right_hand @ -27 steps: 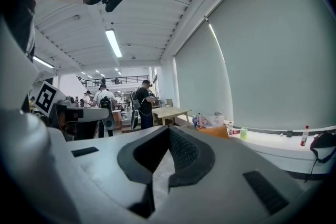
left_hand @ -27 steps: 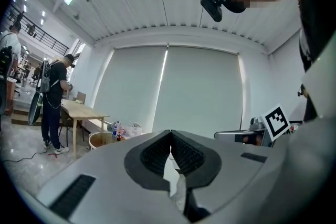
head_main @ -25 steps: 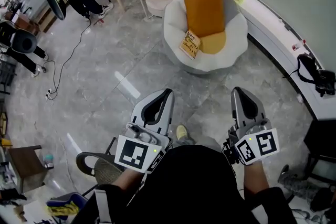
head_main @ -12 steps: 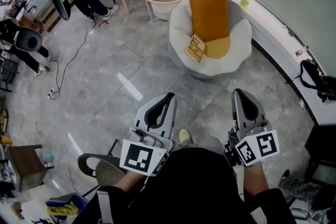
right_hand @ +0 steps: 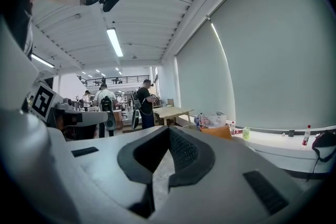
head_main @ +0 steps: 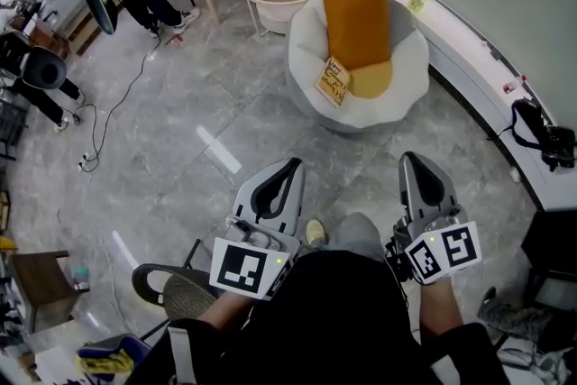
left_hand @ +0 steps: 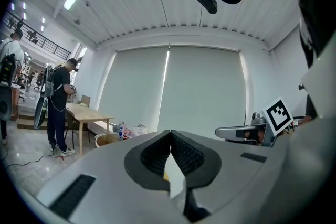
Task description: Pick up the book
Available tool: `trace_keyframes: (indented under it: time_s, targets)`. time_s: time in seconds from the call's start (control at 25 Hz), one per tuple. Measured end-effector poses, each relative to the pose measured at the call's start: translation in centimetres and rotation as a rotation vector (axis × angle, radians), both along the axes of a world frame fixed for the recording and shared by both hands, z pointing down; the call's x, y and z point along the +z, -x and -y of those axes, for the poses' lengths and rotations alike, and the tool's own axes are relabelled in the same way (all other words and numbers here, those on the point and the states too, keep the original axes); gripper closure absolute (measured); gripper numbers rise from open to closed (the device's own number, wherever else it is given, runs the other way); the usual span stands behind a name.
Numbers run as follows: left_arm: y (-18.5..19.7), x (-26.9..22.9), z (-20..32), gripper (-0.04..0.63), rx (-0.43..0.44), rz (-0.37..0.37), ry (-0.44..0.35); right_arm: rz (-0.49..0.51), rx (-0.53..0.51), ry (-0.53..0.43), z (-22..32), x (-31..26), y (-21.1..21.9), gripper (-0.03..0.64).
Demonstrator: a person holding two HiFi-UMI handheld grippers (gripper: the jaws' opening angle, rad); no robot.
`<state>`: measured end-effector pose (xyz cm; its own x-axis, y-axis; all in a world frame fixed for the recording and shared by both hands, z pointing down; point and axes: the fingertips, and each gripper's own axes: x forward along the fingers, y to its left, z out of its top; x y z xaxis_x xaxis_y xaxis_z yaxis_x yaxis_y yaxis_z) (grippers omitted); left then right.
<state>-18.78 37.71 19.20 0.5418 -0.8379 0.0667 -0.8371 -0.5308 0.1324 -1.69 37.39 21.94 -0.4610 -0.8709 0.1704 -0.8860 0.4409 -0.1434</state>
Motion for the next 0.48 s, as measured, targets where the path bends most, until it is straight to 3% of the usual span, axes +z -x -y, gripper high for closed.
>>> trace_keyframes:
  time_s: [0.48]
  targets:
    - [0.8,-0.5,-0.9,0.583,-0.008,-0.013,-0.014,-0.012,-0.021,-0.023,-0.4,-1.0,1.0,0.605]
